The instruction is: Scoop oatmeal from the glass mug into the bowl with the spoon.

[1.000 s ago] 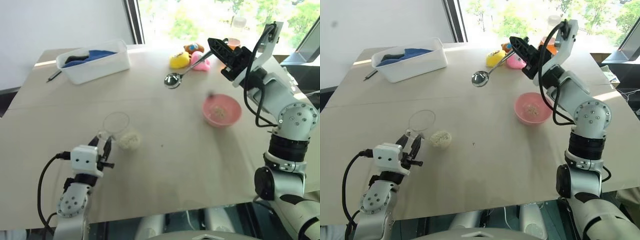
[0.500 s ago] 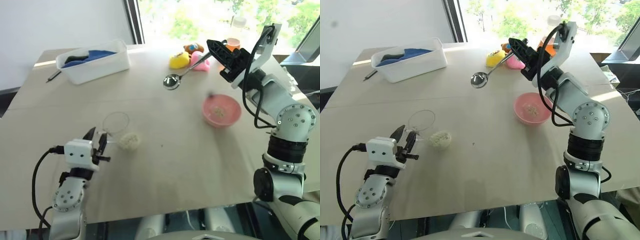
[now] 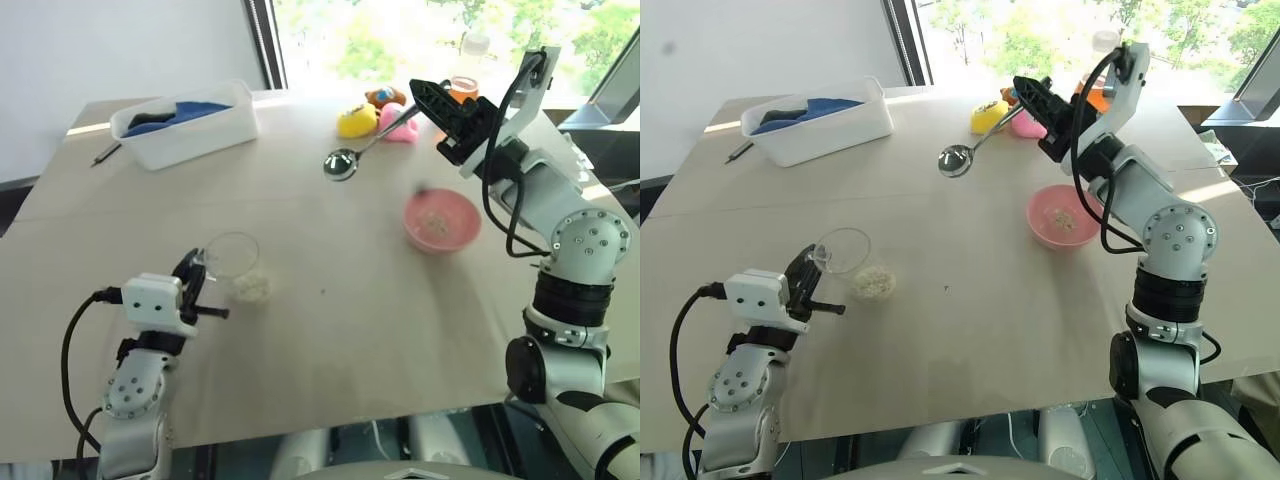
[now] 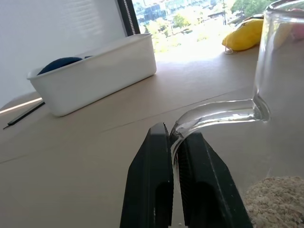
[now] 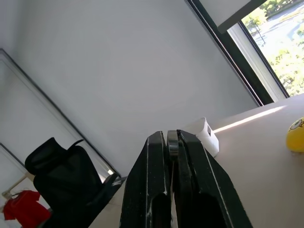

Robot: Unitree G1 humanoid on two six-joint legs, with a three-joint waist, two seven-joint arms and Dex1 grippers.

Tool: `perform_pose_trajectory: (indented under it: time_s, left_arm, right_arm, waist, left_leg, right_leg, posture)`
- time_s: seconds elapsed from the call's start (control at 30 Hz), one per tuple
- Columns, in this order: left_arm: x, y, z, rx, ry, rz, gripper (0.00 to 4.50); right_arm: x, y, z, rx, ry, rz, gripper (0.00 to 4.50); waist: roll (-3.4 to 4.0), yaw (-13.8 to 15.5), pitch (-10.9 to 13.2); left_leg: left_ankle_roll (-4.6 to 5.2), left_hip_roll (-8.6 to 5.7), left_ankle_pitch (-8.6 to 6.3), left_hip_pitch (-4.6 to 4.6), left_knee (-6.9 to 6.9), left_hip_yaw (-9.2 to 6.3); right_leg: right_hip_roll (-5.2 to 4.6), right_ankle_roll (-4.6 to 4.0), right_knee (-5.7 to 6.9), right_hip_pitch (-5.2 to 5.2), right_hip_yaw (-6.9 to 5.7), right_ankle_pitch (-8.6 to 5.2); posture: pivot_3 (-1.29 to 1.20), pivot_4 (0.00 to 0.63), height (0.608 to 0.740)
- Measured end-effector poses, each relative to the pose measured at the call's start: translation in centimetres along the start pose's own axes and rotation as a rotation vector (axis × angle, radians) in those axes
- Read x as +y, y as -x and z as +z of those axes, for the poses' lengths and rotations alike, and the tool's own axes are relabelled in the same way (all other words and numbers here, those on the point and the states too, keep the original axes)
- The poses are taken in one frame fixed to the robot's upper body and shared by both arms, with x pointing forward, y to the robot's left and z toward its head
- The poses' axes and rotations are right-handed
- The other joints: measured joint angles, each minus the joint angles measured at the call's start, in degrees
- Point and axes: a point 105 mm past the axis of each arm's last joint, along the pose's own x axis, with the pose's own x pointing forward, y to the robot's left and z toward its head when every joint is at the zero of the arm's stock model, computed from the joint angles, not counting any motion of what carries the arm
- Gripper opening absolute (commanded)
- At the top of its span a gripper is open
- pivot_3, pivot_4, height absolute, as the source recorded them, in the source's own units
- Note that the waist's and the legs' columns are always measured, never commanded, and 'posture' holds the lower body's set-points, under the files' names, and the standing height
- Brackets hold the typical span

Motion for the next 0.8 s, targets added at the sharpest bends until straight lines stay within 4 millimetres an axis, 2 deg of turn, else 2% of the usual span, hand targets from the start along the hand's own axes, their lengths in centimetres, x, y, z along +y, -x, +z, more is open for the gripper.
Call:
perform_pose_trajectory:
  time_s: [0.13, 0.2, 0.27, 0.5, 0.7, 0.8]
  left_arm:
    - [-0.4, -2.7, 0.5, 0.031, 0.031, -0.055, 0.04]
    - [-1.1, -4.5, 1.2, 0.038, 0.056, -0.097, 0.04]
    - [-1.5, -5.6, 2.0, 0.036, 0.052, -0.128, 0.04]
    - [-2.8, -8.5, 4.5, 0.041, 0.026, -0.225, 0.04]
    - [-3.8, -8.7, 4.4, 0.087, -0.022, -0.286, 0.04]
    - [-4.7, -8.7, 5.9, 0.037, -0.050, -0.333, 0.04]
  right_arm:
    - [2.8, -1.0, -0.3, 0.044, 0.025, 0.128, 0.00]
    - [4.8, -1.6, -0.7, 0.071, 0.037, 0.215, 0.00]
    - [5.9, -1.8, -1.3, 0.098, 0.047, 0.265, 0.00]
    - [6.2, -2.5, -4.3, 0.208, 0.148, 0.289, 0.00]
    - [5.7, -2.8, -5.6, 0.233, 0.198, 0.275, 0.00]
    - [5.5, -3.2, -5.8, 0.219, 0.149, 0.262, 0.00]
  waist:
    - [0.03, 0.36, 0.02]
    - [0.01, 0.30, 0.02]
    - [-0.01, 0.09, 0.01]
    - [0.00, -1.18, 0.02]
    - [0.00, -1.31, 0.03]
    - [0.00, -1.10, 0.03]
  left_leg:
    - [0.00, -0.02, 0.01, -0.03, 0.04, -0.08]
    - [-0.01, -0.04, 0.01, -0.06, 0.06, -0.12]
    - [-0.01, -0.06, 0.00, -0.07, 0.06, -0.11]
    - [-0.02, -0.10, 0.01, -0.18, 0.05, -0.12]
    - [-0.03, -0.09, 0.02, -0.18, 0.03, -0.16]
    - [-0.03, -0.10, 0.02, -0.19, 0.04, -0.16]
  right_leg:
    - [0.02, 0.00, 0.04, 0.00, -0.11, 0.00]
    - [0.03, 0.00, 0.02, 0.00, -0.14, 0.00]
    - [0.03, 0.00, -0.02, 0.00, -0.13, 0.00]
    - [0.01, 0.00, 0.00, -0.15, -0.09, 0.00]
    - [0.03, 0.00, 0.00, -0.18, -0.07, 0.00]
    - [0.01, 0.00, -0.01, -0.18, -0.06, 0.00]
  posture:
    - [0.00, 0.150, 0.740]
    - [0.00, 0.150, 0.740]
    - [0.00, 0.150, 0.740]
    - [0.00, 0.150, 0.740]
    - [0.00, 0.150, 0.740]
    - [0.00, 0.150, 0.740]
